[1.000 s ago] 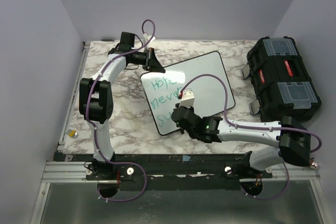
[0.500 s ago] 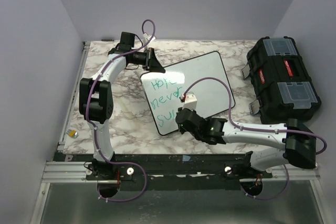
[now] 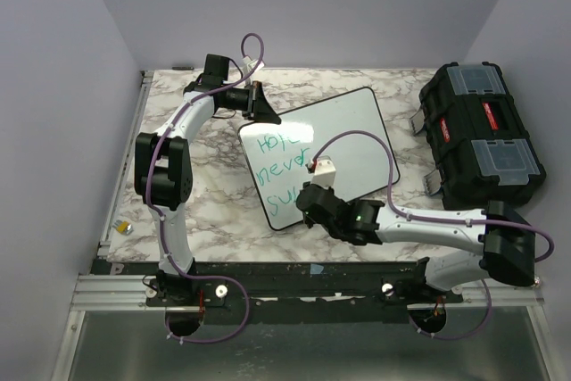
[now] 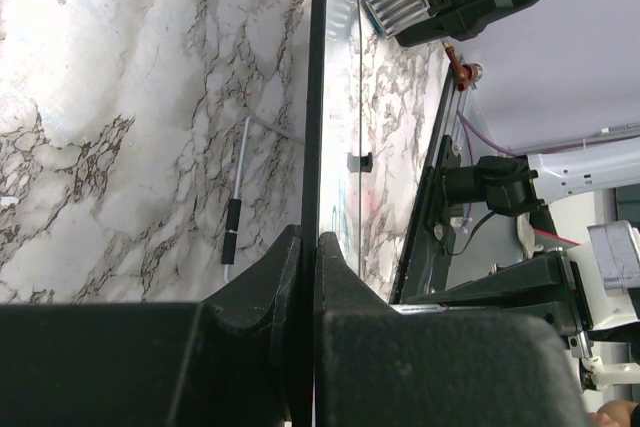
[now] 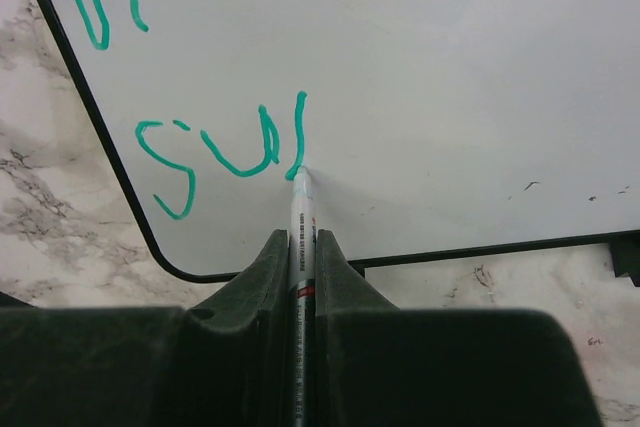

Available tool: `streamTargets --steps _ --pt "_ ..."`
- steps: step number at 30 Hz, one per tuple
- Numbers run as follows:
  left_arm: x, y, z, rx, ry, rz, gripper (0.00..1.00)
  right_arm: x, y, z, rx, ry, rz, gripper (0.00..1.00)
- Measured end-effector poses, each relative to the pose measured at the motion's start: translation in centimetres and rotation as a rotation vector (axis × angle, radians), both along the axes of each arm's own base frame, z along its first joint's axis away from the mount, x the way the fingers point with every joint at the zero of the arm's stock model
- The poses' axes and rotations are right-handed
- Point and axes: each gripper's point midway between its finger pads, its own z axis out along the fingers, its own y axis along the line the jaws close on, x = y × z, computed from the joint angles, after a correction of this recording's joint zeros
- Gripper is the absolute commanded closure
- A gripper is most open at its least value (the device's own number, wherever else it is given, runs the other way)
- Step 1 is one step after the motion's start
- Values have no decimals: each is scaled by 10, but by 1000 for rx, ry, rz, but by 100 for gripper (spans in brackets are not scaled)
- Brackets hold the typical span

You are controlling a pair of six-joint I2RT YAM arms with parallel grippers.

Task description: Write a sentence on the whiteboard

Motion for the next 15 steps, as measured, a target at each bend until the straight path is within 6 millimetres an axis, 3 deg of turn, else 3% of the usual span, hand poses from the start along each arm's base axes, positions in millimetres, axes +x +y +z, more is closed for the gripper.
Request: streamTargets --steps 15 --pt "0 0 0 0 -3 -1 100 16 4 9 -32 -50 -64 99"
